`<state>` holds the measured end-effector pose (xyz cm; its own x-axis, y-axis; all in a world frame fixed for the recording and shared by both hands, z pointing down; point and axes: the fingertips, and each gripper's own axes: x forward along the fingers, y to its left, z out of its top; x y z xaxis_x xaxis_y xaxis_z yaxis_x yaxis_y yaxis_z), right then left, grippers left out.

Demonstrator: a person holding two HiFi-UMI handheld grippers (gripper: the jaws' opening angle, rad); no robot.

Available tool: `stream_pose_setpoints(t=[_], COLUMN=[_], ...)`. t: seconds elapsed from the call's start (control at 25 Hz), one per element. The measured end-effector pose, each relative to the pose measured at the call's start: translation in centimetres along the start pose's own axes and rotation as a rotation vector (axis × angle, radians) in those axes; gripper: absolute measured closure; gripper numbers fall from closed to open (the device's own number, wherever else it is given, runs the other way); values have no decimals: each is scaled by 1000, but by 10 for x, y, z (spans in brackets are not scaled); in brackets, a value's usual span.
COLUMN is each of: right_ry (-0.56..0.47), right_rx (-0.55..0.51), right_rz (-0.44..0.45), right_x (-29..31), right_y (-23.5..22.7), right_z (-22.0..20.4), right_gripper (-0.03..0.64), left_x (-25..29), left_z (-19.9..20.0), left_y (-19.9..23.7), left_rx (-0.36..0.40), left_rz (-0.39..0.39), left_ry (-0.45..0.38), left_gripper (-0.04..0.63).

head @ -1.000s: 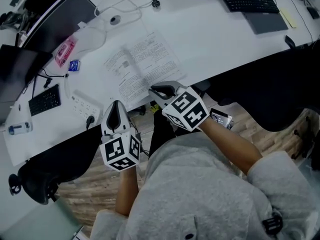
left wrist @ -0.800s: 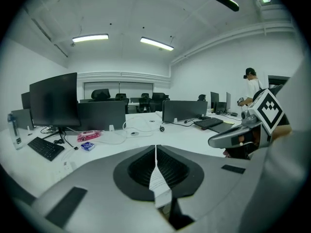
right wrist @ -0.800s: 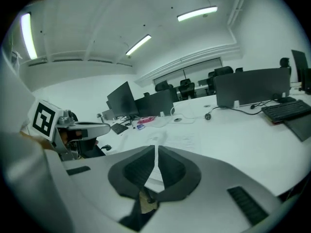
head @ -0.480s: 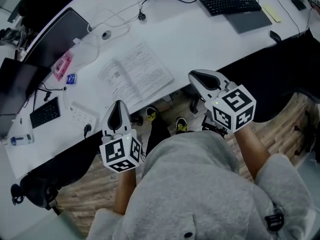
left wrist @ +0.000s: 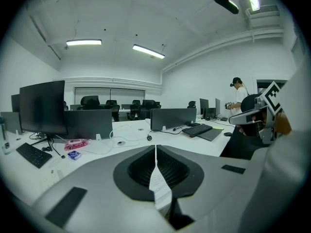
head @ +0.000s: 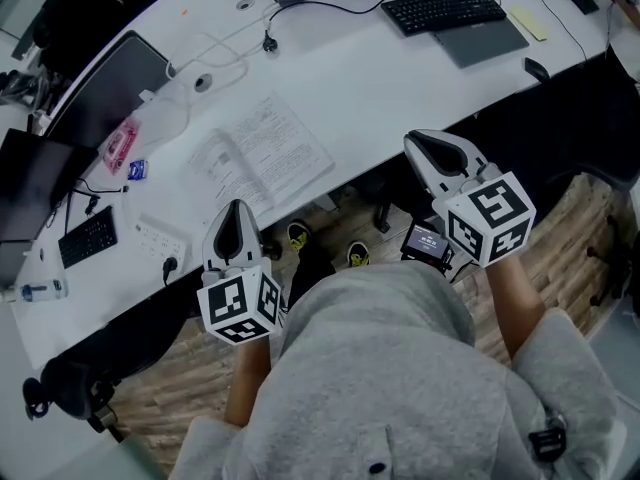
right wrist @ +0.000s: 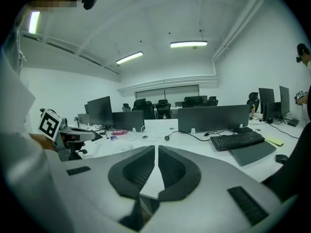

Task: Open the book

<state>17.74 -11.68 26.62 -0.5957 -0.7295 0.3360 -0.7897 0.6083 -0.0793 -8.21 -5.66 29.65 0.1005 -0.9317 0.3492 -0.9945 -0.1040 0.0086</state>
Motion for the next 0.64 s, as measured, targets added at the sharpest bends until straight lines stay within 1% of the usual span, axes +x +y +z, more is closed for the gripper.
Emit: stream_pose_setpoints(t=[0.24, 0.64], right_ry=[-5, -11], right_rx=[25, 36], right_rz=[11, 33], right_x=[0, 10], right_y=[2, 7], right_z=[-5, 0], right_gripper=[575, 575], left_x=[5, 7], left_z=[5, 7], left_y=[-8, -4], left_rx=[7, -1], left_rz=[-13, -1], left_ry=[-9, -4], left_gripper=[578, 578])
